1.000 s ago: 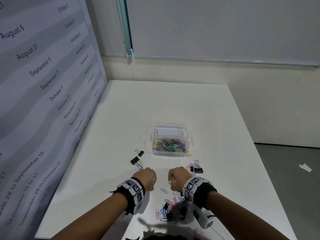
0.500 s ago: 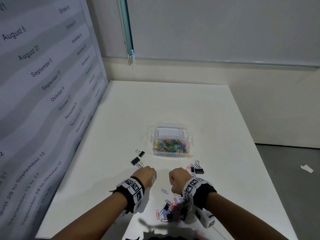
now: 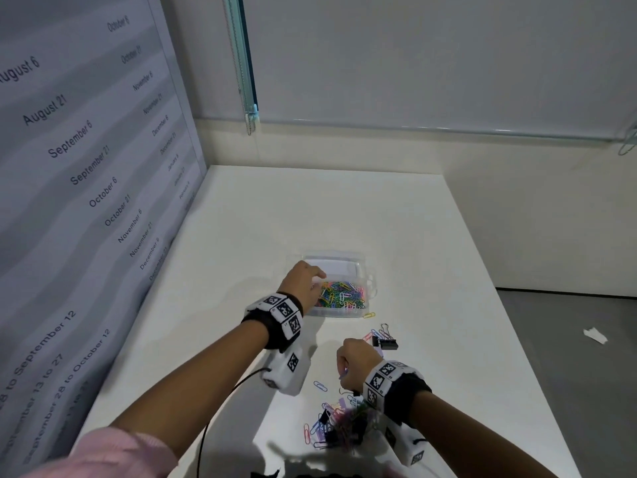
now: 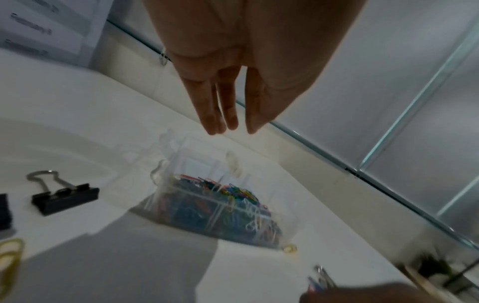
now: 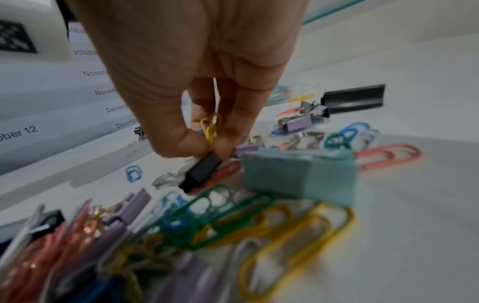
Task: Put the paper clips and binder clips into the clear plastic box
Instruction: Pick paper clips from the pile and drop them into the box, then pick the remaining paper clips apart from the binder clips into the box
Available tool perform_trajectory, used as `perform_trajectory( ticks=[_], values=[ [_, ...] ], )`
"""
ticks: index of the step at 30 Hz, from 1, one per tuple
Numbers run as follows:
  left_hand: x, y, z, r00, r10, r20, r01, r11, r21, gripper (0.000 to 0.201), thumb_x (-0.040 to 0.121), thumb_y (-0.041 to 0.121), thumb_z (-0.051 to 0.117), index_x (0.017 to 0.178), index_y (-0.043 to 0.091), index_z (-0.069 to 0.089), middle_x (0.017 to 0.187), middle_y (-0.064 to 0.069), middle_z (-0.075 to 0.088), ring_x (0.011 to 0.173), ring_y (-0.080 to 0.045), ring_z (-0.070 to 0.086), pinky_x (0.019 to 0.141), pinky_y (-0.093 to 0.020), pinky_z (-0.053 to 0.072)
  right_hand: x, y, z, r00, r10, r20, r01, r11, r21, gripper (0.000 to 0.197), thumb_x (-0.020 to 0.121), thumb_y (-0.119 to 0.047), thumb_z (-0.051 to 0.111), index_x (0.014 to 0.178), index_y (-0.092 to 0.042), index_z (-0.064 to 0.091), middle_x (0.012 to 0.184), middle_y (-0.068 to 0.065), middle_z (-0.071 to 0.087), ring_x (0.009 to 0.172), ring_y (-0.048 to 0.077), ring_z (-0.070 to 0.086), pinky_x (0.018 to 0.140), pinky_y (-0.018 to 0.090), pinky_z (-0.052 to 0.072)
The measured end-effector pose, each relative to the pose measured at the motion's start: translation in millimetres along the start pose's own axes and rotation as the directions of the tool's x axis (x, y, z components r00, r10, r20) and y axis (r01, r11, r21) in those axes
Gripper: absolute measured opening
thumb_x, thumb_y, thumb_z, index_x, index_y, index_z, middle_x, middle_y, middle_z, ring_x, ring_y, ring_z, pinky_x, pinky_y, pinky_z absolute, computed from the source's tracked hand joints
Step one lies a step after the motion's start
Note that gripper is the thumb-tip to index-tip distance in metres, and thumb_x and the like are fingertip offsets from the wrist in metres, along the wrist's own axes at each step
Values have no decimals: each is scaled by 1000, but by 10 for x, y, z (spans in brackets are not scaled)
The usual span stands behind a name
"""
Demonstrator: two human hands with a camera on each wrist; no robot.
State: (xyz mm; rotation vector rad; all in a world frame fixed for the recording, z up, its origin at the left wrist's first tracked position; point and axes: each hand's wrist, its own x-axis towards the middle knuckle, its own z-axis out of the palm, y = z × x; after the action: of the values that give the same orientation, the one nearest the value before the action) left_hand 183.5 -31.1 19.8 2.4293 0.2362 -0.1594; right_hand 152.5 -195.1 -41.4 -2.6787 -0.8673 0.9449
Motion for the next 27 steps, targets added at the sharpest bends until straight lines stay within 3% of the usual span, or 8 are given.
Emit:
perform_trajectory(
  ticks=[2,5,9,12,17,21,24,27],
  values=[
    [-83,-47,71,998,53,41,-54,998,35,26,90,7,50,114,9,61,123,-12,49,109,-25,55,96,-28,44,-15,34,3,1000,16,-2,-16,999,46,35,74,-2,54,52,-25,41,63,-13,41,76,14,48,49,17,31],
    [-324,-157,224,971,93,219,-118,987,104,21,84,12,58,104,15,63,110,-4,56,94,-17,57,84,-25,46,-27,74,-36,999,50,-19,-47,990,131,31,70,-2,57,52,-25,45,60,-16,47,66,10,51,57,20,42],
    [-609,-384,508,862,23,507,-187,942,277,32,75,24,72,105,18,62,97,-1,54,97,-22,59,85,-32,48,33,108,-256,988,112,-107,-88,974,209,21,66,-1,59,57,-20,55,67,-11,57,64,6,56,56,19,49],
    [-716,-489,629,845,24,535,-221,925,308,35,75,26,74,104,13,58,95,-2,47,99,-25,56,85,-32,45,126,116,-556,977,103,-188,-54,967,247,24,68,0,63,60,-21,54,72,-8,58,70,9,56,58,17,46],
    [-769,-491,665,844,24,536,-210,934,289,18,83,17,67,98,8,64,93,2,39,102,-29,56,84,-31,43,284,124,-927,892,121,-436,49,932,359,18,77,-3,61,93,-9,66,92,6,59,80,17,52,71,24,42],
    [-789,-458,651,835,1,550,-197,934,298,11,84,15,62,93,9,62,100,-8,52,99,-29,57,83,-33,44,262,154,-786,921,99,-378,24,951,308,25,81,-14,64,106,-12,61,101,6,51,85,16,47,76,24,38],
    [-765,-449,611,822,29,569,-222,936,272,18,84,9,52,70,19,53,102,-13,64,95,-29,60,80,-35,47,162,255,-557,941,73,-329,13,968,251,19,78,-10,62,97,-13,66,99,7,57,94,21,53,84,29,45],
    [-709,-426,561,824,57,564,-236,939,249,17,85,8,49,74,22,50,99,-13,68,95,-29,61,80,-33,48,22,401,-445,916,86,-393,5,974,226,18,78,-8,61,95,-13,65,103,7,55,101,19,47,90,30,43]
  ],
)
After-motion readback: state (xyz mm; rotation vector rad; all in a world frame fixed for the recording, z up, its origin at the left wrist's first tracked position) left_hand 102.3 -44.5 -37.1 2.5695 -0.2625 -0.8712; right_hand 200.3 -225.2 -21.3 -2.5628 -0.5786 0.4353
